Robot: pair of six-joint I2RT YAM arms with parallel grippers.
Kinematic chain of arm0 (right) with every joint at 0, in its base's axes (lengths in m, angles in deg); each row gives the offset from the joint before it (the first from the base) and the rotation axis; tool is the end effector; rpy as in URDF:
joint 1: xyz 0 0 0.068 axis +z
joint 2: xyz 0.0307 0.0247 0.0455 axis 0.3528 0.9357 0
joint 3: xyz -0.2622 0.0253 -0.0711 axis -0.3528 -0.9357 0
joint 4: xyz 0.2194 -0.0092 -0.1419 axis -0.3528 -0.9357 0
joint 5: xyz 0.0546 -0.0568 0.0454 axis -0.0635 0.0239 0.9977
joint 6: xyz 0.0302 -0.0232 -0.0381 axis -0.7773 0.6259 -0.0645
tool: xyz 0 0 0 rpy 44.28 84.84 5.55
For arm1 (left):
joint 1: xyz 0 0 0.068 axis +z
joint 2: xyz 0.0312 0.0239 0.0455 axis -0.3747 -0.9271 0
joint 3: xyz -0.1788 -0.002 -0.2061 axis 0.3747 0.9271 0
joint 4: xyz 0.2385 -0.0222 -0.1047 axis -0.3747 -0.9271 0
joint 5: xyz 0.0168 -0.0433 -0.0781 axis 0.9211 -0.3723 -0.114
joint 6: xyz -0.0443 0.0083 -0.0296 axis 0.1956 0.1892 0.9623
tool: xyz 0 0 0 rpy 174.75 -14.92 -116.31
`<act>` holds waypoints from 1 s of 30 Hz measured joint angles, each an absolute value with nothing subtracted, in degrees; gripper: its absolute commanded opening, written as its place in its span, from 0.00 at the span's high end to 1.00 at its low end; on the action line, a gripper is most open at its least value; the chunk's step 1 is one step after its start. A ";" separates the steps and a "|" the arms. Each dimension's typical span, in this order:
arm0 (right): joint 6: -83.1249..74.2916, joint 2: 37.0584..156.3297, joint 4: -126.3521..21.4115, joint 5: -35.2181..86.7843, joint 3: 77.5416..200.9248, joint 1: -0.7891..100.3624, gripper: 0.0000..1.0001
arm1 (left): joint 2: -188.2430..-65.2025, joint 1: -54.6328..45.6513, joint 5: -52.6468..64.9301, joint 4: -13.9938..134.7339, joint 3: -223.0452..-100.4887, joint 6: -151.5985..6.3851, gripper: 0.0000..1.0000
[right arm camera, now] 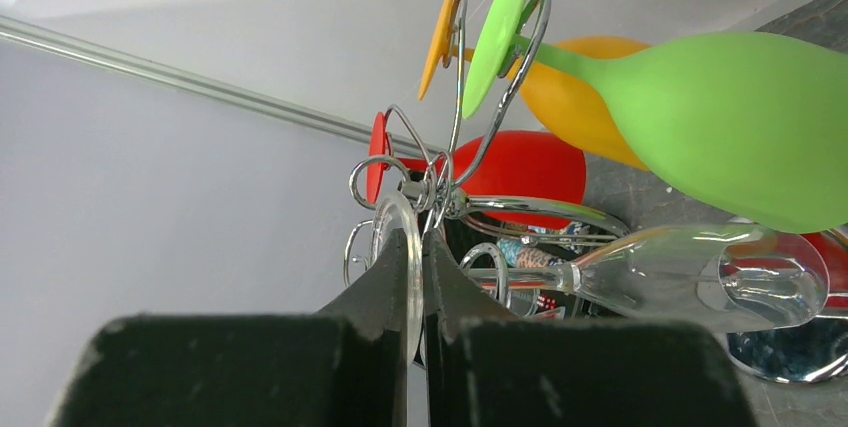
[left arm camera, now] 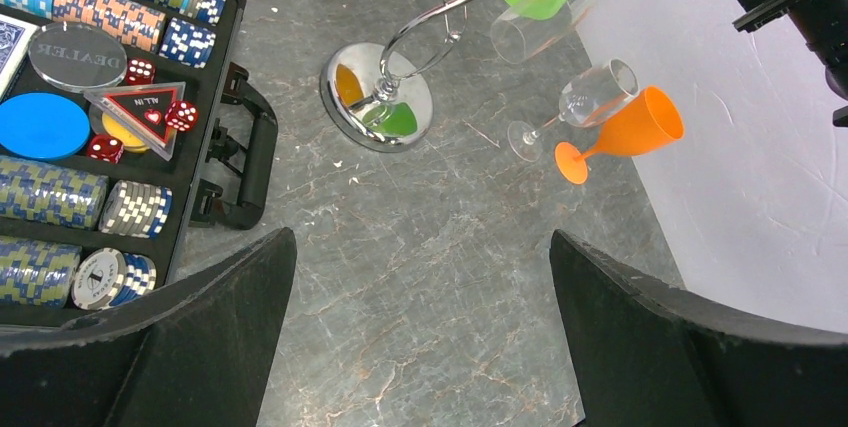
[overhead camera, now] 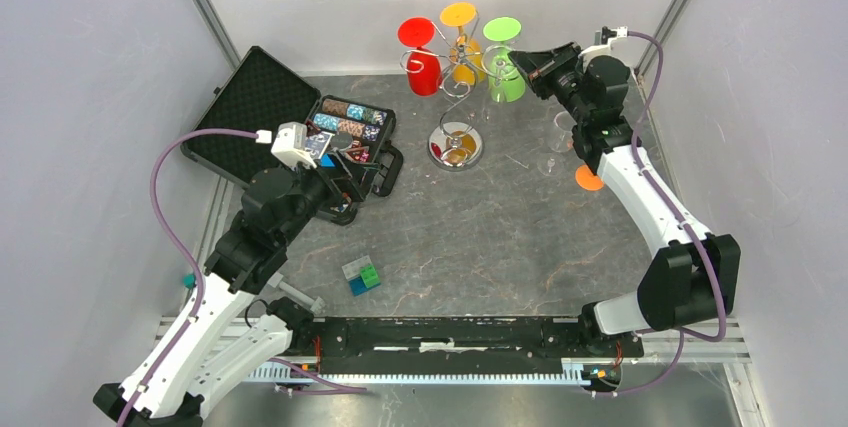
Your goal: Take the wine glass off the wine glass rack
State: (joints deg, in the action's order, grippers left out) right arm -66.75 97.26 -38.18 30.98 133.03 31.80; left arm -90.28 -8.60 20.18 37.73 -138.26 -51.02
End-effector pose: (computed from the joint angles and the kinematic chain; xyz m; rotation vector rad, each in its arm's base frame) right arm 0.3344 0.0739 0.3843 0.6456 1.5652 1.2573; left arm 0.1338 -0.0752 0.3593 -0.1161 1.8116 -0.7142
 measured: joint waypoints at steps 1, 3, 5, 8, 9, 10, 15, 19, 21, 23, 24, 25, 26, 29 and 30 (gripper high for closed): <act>-66.75 97.26 -38.20 30.52 133.03 31.82 1.00 | -90.25 -8.60 20.27 37.73 -138.28 -51.02 0.00; -66.72 97.22 -38.25 29.41 133.03 31.88 1.00 | -90.15 -8.60 20.32 37.73 -138.26 -51.02 0.00; -66.51 97.02 -38.66 27.94 133.03 31.91 1.00 | -90.06 -8.60 20.32 37.71 -138.26 -51.02 0.00; -66.13 96.32 -39.84 25.52 133.03 31.86 1.00 | -89.93 -8.60 20.32 37.71 -138.26 -51.02 0.00; -66.05 96.06 -40.13 24.93 133.03 31.82 1.00 | -89.88 -8.60 20.32 37.71 -138.26 -51.02 0.00; -65.87 95.80 -40.35 24.36 133.03 31.80 1.00 | -89.88 -8.60 20.32 37.71 -138.26 -51.04 0.00; -65.70 95.07 -40.65 23.11 133.09 31.53 1.00 | -89.88 -8.60 20.32 37.73 -138.26 -51.04 0.00; -65.96 95.10 -40.87 23.27 133.33 31.21 1.00 | -89.88 -8.60 20.32 37.71 -138.26 -51.04 0.00; -66.53 95.36 -40.96 23.90 133.75 31.14 1.00 | -89.88 -8.60 20.32 37.73 -138.26 -51.04 0.00; -67.05 95.73 -40.83 24.38 134.03 31.12 1.00 | -89.88 -8.60 20.32 37.73 -138.26 -51.04 0.00; -67.31 95.97 -40.76 24.58 134.21 31.10 1.00 | -89.88 -8.60 20.29 37.73 -138.26 -51.04 0.00; -67.58 96.28 -40.76 24.80 134.40 31.10 1.00 | -89.88 -8.60 20.29 37.73 -138.26 -51.04 0.00; -67.88 96.56 -40.76 25.13 134.51 31.10 1.00 | -89.88 -8.60 20.29 37.73 -138.26 -51.04 0.00; -68.36 97.43 -40.76 25.82 134.73 31.14 1.00 | -89.91 -8.60 20.29 37.75 -138.26 -51.04 0.00; -68.45 97.65 -40.76 25.87 134.82 31.16 1.00 | -89.93 -8.60 20.29 37.75 -138.26 -51.04 0.00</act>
